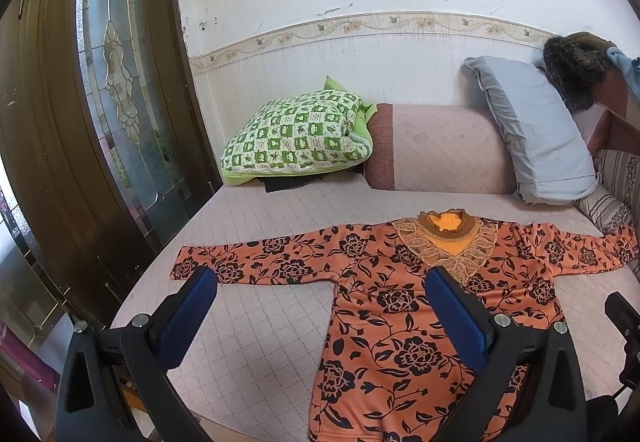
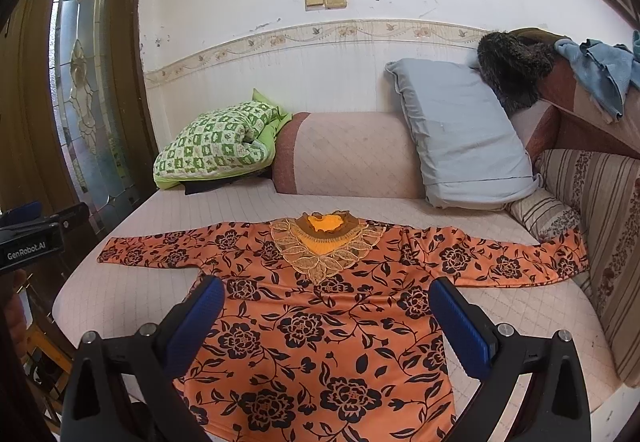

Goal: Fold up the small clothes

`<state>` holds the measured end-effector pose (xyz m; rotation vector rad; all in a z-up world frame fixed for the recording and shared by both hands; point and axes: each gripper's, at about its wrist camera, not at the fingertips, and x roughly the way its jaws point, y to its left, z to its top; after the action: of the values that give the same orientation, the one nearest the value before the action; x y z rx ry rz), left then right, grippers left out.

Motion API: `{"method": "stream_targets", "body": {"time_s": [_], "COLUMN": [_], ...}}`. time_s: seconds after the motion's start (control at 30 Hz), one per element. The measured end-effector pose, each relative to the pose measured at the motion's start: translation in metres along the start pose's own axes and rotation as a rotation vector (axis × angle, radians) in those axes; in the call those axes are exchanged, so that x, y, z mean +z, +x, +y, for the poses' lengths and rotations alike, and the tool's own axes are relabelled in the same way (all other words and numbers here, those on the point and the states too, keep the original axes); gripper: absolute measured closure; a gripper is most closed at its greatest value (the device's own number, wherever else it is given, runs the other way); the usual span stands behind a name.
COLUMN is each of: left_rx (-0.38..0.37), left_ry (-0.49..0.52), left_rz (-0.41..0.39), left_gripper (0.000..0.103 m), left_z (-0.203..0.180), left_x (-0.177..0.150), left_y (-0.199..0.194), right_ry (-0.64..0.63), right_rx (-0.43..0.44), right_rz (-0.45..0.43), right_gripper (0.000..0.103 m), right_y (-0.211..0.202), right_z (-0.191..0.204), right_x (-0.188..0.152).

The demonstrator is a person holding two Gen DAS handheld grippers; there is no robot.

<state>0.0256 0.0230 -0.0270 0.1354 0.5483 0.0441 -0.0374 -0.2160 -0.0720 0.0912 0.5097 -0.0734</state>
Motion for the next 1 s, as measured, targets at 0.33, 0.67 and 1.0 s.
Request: {"method": "stream_targets", "body": {"time_s": [0.33, 0.67, 1.0], "left_rx": [0.062, 0.114, 0.120], "left_ry": [-0.049, -0.094, -0.097], "left_rz": [0.000, -0.003, 0.010], "left_gripper": [0.000, 0.000, 0.000], "left_z": [0.033, 0.065, 0.070], "left_x": [0.000, -0.003, -0.005], "left_y": [0.003, 0.006, 0.012], "right_ry": [-0.024, -0.060, -0.068], "right_rx": [0.014, 0.036, 0.043], "right_rz": [0.019, 0.028, 0.036], "right_gripper": [0.000, 0.000, 0.000], "right_y": [0.008, 0.016, 0.023], "right_z": [0.011, 0.034, 0.041], "right_x": [0.000, 0.002, 0.002]}}
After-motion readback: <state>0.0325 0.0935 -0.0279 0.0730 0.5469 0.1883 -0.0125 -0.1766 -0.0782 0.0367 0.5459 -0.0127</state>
